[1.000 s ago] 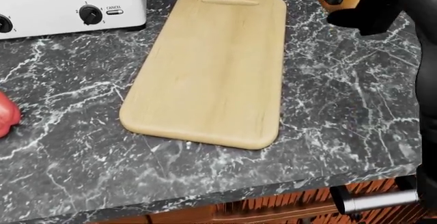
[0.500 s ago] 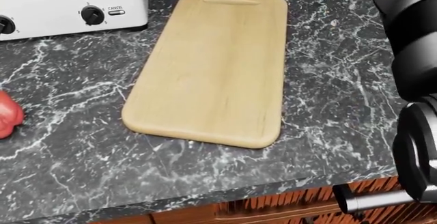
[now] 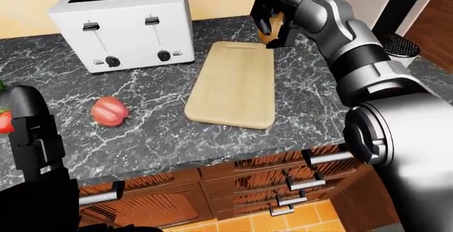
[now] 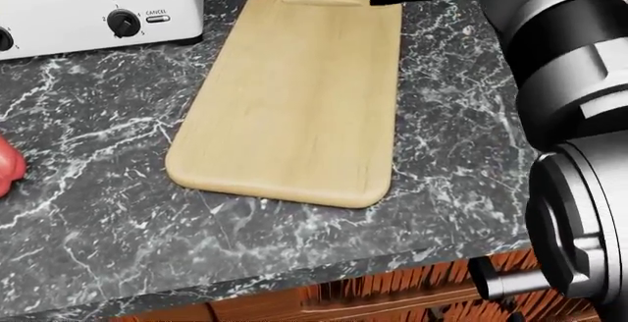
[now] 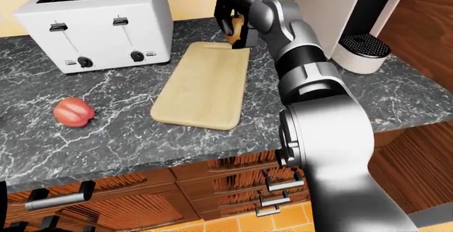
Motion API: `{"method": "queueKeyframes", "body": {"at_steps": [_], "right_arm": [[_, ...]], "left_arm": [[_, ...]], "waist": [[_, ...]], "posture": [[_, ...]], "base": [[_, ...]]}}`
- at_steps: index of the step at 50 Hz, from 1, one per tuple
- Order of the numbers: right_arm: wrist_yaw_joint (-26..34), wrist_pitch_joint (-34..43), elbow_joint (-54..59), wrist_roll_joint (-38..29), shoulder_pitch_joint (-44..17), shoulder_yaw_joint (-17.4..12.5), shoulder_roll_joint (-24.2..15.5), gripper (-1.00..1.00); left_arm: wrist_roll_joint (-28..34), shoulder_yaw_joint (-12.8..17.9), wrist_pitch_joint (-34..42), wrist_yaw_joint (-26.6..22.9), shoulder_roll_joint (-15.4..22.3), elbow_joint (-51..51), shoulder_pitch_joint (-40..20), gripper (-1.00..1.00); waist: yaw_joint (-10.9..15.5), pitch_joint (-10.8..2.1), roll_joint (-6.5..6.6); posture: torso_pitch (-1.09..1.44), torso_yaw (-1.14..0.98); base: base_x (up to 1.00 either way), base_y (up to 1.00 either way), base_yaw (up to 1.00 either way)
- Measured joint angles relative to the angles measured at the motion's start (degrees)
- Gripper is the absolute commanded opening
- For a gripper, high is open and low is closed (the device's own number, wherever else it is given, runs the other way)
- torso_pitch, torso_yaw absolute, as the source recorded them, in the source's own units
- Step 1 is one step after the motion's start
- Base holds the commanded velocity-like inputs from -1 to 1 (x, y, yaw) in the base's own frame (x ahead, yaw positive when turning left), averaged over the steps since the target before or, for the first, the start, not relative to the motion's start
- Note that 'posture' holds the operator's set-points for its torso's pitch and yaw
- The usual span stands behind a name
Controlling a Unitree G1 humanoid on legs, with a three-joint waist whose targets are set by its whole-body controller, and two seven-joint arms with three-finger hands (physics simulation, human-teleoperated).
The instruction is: Place the avocado, onion, tomato and bell pepper on the cutting board.
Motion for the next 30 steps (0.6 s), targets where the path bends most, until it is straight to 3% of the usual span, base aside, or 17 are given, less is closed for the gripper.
{"method": "queueKeyframes", "body": {"at_steps": [30], "right_arm": [[0.63, -0.62, -0.16, 0.43, 0.09, 0.24, 3.82, -1.0]], "left_arm": [[-0.27, 0.49, 1.09, -1.06, -1.15, 0.06, -0.55, 1.0]], "waist": [[-0.07, -0.15, 0.11]], "posture": [[0.0, 0.0]], "base": [[0.0, 0.0, 0.0]]}}
